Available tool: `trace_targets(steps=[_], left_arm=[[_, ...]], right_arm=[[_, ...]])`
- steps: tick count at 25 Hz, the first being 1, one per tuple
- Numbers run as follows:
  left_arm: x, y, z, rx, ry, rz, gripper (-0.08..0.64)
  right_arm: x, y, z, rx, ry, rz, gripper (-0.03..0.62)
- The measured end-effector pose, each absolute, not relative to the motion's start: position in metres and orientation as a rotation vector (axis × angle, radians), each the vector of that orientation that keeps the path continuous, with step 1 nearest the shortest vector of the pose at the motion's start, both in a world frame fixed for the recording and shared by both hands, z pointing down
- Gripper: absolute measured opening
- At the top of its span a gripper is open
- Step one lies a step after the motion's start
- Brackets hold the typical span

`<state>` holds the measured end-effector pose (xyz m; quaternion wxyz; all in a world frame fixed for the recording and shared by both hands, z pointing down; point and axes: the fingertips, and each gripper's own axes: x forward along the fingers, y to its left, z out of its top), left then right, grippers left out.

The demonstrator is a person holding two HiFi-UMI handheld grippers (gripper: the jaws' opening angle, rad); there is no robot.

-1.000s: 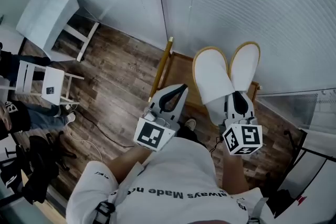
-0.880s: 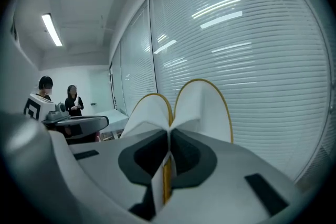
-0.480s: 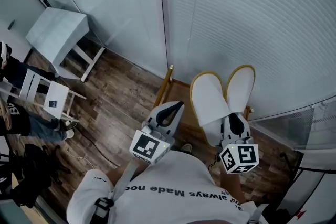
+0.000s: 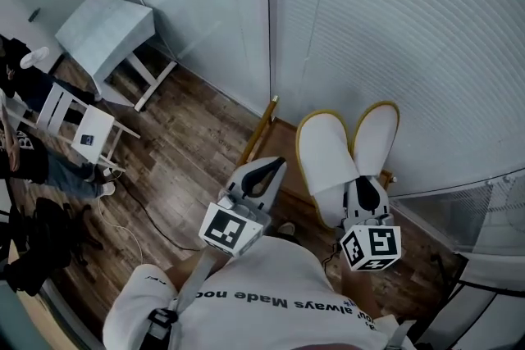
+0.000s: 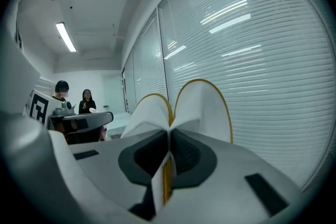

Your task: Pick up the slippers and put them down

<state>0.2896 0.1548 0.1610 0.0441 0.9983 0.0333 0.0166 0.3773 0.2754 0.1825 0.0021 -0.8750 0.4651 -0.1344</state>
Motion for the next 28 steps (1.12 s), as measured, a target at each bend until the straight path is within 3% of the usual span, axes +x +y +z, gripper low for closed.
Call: trace_targets(steps=[17, 28], left_arm=[[0.197, 0.116, 0.161, 3.022, -0.377, 0.018, 0.012], [0.073, 0.033, 0.149, 2.972, -0.700, -0.015, 0.011]], right_arm=[[0.312, 0.202, 0.173, -2.472, 1.925, -0.321, 0.023], [0.204, 0.085, 0.155, -2.238, 2.223, -0.262, 0.023]])
